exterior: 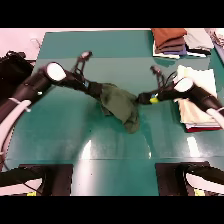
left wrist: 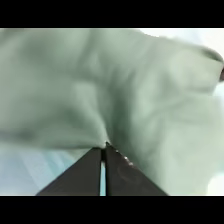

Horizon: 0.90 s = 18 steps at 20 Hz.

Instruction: Fold the shirts.

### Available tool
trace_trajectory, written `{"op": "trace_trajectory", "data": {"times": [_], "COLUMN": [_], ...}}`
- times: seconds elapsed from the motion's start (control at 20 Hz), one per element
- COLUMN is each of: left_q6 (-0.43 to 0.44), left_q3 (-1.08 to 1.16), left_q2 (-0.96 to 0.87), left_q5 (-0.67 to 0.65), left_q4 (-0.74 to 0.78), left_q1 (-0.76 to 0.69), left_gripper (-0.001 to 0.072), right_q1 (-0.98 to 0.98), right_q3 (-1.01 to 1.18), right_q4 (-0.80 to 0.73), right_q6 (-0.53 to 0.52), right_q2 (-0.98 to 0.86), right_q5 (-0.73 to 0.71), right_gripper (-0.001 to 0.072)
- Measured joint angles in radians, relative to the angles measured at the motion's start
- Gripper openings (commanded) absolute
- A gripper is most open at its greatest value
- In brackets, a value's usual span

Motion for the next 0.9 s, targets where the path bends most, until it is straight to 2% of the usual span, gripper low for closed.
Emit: {"op": "trace_trajectory", "data": {"times": [0.25,0.45,0.65,0.9], "left_q6": [0.0,0.0,0.0,0.001], "left_q3": [0.222,0.34,0.362,0.271], "left_q2": [0.241,0.345,0.314,0.14], "left_q5": [-0.005,-0.01,-0.071,-0.253], "left_q4": [0.088,0.116,0.15,0.158], "left_q1": [-0.003,-0.046,-0.122,-0.204], "left_gripper": [0.0024,0.0023,0.0024,0.0025], "right_q1": [-0.127,-0.183,-0.162,-0.067], "right_q3": [0.306,0.476,0.487,0.315], "right_q4": [-0.068,-0.082,-0.117,-0.114], "right_q6": [0.032,0.077,0.116,0.133], "right_q2": [0.216,0.324,0.325,0.249], "right_q5": [0.22,0.33,0.398,0.394], "right_gripper": [0.002,0.0019,0.002,0.002]}}
